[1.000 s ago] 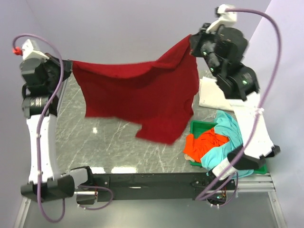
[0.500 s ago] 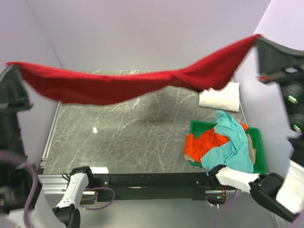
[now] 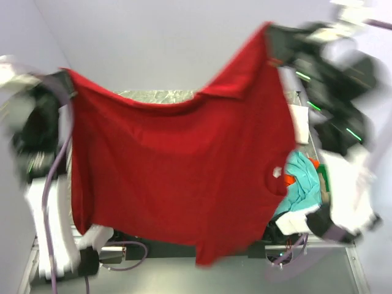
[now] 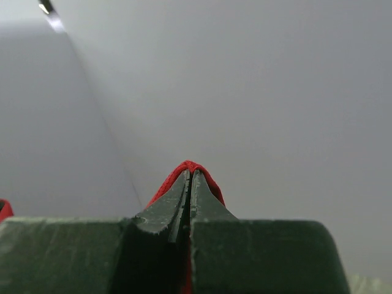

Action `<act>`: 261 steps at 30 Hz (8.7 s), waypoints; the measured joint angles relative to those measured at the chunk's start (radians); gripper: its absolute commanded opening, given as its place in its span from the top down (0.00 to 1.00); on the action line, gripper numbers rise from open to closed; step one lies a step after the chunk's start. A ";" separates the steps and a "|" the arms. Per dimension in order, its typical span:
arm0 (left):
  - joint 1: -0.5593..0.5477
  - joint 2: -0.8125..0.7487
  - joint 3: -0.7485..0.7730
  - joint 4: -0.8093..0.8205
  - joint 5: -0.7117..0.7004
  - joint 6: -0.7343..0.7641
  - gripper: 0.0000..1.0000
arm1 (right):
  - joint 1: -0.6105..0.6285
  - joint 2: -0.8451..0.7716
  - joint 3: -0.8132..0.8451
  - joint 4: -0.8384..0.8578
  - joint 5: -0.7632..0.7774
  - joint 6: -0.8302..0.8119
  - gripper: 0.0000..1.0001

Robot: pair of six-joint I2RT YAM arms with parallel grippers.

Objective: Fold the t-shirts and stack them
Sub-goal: Flatten the tshirt out, then fold the tshirt

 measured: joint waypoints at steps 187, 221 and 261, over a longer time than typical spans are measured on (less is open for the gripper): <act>0.308 0.164 -1.183 0.126 -0.392 -0.399 0.51 | -0.151 0.385 -0.956 0.005 -0.139 0.240 0.41; 0.339 0.246 -1.146 0.187 -0.296 -0.318 0.99 | -0.134 0.269 -1.016 0.008 -0.140 0.237 0.43; 0.339 0.037 -1.202 0.210 -0.223 -0.327 0.99 | 0.846 0.016 -1.587 -0.107 0.105 0.934 0.50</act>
